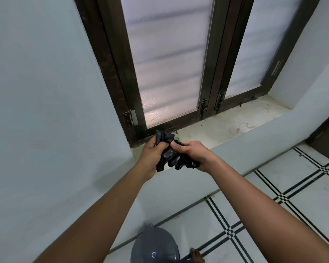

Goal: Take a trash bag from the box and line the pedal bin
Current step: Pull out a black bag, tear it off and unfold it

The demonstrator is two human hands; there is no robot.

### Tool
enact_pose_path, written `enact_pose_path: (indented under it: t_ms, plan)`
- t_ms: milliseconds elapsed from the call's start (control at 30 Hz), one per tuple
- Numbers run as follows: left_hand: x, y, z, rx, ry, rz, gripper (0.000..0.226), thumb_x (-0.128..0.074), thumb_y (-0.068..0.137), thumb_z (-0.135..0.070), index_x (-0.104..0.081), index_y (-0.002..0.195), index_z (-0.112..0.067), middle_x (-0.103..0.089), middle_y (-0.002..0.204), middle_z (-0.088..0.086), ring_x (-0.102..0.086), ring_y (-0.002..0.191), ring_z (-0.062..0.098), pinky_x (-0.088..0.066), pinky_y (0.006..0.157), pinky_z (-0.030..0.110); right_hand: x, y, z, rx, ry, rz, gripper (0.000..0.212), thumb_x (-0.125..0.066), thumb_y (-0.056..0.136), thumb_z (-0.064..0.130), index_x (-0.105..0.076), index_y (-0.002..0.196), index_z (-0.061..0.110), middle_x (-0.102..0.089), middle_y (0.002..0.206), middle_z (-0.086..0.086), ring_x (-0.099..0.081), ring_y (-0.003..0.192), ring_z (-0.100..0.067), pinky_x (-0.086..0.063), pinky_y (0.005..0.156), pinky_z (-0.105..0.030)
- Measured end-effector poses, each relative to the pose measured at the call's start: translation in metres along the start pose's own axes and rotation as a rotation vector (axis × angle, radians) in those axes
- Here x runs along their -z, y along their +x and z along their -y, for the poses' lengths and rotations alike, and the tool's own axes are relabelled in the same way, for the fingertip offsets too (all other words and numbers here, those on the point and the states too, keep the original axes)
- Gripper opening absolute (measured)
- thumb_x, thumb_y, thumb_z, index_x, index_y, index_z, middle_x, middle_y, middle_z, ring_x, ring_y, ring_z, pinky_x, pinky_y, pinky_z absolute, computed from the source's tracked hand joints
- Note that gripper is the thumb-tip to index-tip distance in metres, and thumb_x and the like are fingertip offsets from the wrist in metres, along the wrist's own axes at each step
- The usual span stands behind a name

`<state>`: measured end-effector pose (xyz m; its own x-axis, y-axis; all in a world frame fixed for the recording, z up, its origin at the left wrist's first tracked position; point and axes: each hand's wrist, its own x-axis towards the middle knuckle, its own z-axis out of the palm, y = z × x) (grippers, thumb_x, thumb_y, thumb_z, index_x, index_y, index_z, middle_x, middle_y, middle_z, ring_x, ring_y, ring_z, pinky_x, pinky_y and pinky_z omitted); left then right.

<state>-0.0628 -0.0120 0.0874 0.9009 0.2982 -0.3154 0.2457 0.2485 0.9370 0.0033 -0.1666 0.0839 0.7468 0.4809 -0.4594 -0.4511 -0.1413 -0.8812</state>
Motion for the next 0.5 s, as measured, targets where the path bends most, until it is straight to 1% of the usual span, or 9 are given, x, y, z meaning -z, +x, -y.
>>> enact_pose_path:
  t_ms: [67, 133, 167, 200, 233, 300, 400, 467, 500]
  plan:
    - [0.005, 0.003, 0.001, -0.011, 0.166, -0.034, 0.020, -0.060, 0.101, -0.019, -0.069, 0.114, -0.032, -0.074, 0.110, 0.005, -0.073, 0.091, 0.024, -0.062, 0.067, 0.035, 0.005, 0.002, 0.001, 0.000, -0.180, 0.046, 0.038, -0.086, 0.084, 0.022, -0.074, 0.106, -0.006, -0.078, 0.094, -0.021, -0.074, 0.072, -0.025, -0.059, 0.061, -0.030]
    - [0.011, 0.005, 0.002, -0.041, 0.370, -0.051, 0.025, -0.058, 0.103, -0.030, -0.063, 0.126, -0.037, -0.070, 0.117, 0.003, -0.072, 0.097, 0.029, -0.062, 0.060, 0.035, 0.006, 0.005, 0.001, 0.002, -0.437, -0.023, 0.033, -0.089, 0.080, 0.023, -0.078, 0.104, 0.003, -0.079, 0.101, -0.020, -0.077, 0.085, -0.026, -0.064, 0.082, -0.040]
    - [0.013, 0.005, 0.002, -0.064, 0.440, -0.059, 0.028, -0.057, 0.103, -0.033, -0.060, 0.130, -0.038, -0.068, 0.120, 0.001, -0.071, 0.099, 0.030, -0.062, 0.057, 0.035, 0.005, 0.006, 0.000, 0.000, -0.544, -0.074, 0.033, -0.089, 0.079, 0.026, -0.079, 0.105, 0.008, -0.079, 0.102, -0.017, -0.078, 0.088, -0.026, -0.064, 0.084, -0.043]
    - [0.014, 0.005, 0.004, -0.078, 0.478, -0.070, 0.031, -0.057, 0.103, -0.035, -0.058, 0.134, -0.037, -0.066, 0.122, 0.001, -0.070, 0.101, 0.030, -0.062, 0.055, 0.036, 0.003, 0.006, 0.000, 0.009, -0.616, -0.122, 0.035, -0.087, 0.080, 0.031, -0.078, 0.109, 0.013, -0.079, 0.103, -0.013, -0.077, 0.088, -0.027, -0.065, 0.079, -0.042]
    - [0.014, 0.006, 0.005, -0.089, 0.481, -0.088, 0.031, -0.057, 0.104, -0.035, -0.057, 0.134, -0.036, -0.065, 0.123, 0.000, -0.070, 0.102, 0.031, -0.064, 0.056, 0.039, -0.001, 0.004, 0.001, 0.024, -0.644, -0.170, 0.033, -0.084, 0.083, 0.033, -0.077, 0.111, 0.016, -0.077, 0.103, -0.010, -0.076, 0.086, -0.027, -0.064, 0.067, -0.038]
    - [0.011, 0.005, 0.007, -0.086, 0.369, -0.161, 0.024, -0.057, 0.104, -0.030, -0.060, 0.128, -0.033, -0.066, 0.123, 0.002, -0.070, 0.103, 0.031, -0.066, 0.060, 0.046, -0.013, 0.001, 0.000, 0.072, -0.579, -0.259, 0.018, -0.077, 0.091, 0.030, -0.076, 0.106, 0.019, -0.076, 0.098, -0.010, -0.073, 0.077, -0.028, -0.054, 0.050, -0.030]
    - [-0.001, 0.005, 0.008, -0.100, 0.183, -0.318, 0.015, -0.060, 0.104, -0.021, -0.062, 0.116, -0.030, -0.069, 0.117, 0.002, -0.070, 0.105, 0.027, -0.065, 0.077, 0.045, -0.032, 0.004, -0.008, 0.103, -0.321, -0.409, 0.006, -0.071, 0.096, 0.023, -0.075, 0.092, 0.021, -0.075, 0.091, -0.010, -0.069, 0.069, -0.028, -0.049, 0.044, -0.027]
    - [-0.007, 0.006, 0.008, -0.102, 0.088, -0.410, 0.019, -0.062, 0.102, -0.019, -0.065, 0.120, -0.026, -0.069, 0.118, 0.003, -0.068, 0.110, 0.026, -0.061, 0.093, 0.048, -0.044, 0.007, -0.012, 0.052, -0.090, -0.473, 0.014, -0.066, 0.098, 0.019, -0.072, 0.086, 0.017, -0.073, 0.087, -0.015, -0.063, 0.061, -0.028, -0.044, 0.042, -0.026]
    - [-0.009, 0.006, 0.007, -0.089, 0.022, -0.449, 0.023, -0.062, 0.102, -0.018, -0.065, 0.124, -0.024, -0.069, 0.119, 0.003, -0.067, 0.112, 0.026, -0.059, 0.097, 0.050, -0.049, 0.009, -0.013, 0.008, 0.063, -0.489, 0.014, -0.064, 0.099, 0.016, -0.072, 0.088, 0.014, -0.074, 0.091, -0.017, -0.065, 0.067, -0.028, -0.049, 0.047, -0.028]
